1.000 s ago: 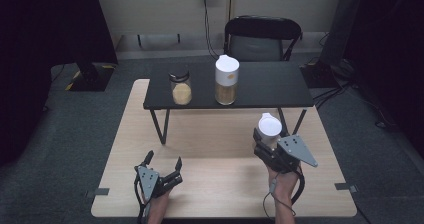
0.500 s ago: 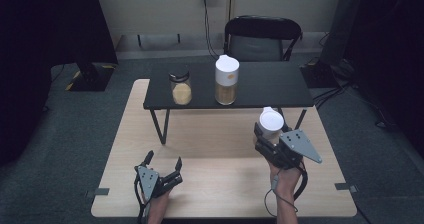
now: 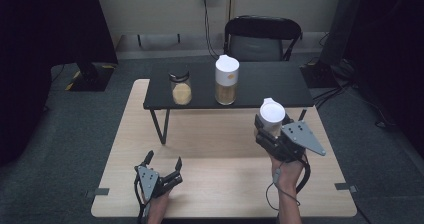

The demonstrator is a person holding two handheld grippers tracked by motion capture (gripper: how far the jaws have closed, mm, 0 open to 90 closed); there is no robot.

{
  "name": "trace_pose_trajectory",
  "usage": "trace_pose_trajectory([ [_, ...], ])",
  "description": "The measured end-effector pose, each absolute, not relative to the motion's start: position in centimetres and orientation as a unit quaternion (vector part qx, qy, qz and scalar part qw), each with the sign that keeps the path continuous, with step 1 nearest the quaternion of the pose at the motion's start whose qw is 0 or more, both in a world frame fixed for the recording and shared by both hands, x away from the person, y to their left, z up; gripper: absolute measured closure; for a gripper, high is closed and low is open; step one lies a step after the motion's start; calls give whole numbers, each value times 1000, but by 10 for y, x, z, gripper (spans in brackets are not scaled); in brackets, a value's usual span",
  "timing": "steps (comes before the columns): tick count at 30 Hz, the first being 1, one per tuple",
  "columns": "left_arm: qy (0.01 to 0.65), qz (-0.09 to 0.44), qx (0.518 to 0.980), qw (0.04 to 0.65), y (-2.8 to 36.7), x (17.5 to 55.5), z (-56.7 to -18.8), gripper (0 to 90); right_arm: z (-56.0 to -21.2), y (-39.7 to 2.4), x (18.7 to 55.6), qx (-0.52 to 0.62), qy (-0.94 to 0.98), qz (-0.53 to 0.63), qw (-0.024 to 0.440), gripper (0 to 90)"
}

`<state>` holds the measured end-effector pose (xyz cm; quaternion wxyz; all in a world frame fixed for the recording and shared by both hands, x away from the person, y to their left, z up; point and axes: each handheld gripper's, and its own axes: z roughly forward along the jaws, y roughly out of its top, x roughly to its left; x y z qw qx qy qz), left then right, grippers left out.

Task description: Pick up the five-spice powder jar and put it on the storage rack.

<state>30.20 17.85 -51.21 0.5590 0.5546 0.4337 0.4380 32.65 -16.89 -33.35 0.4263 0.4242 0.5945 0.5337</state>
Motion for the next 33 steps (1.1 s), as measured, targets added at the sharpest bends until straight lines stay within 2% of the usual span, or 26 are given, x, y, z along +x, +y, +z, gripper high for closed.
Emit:
trace_pose_trajectory([
  [33, 434, 438, 555, 559, 179, 302, -512, 36, -293, -175, 348, 431, 587, 542, 419, 303],
])
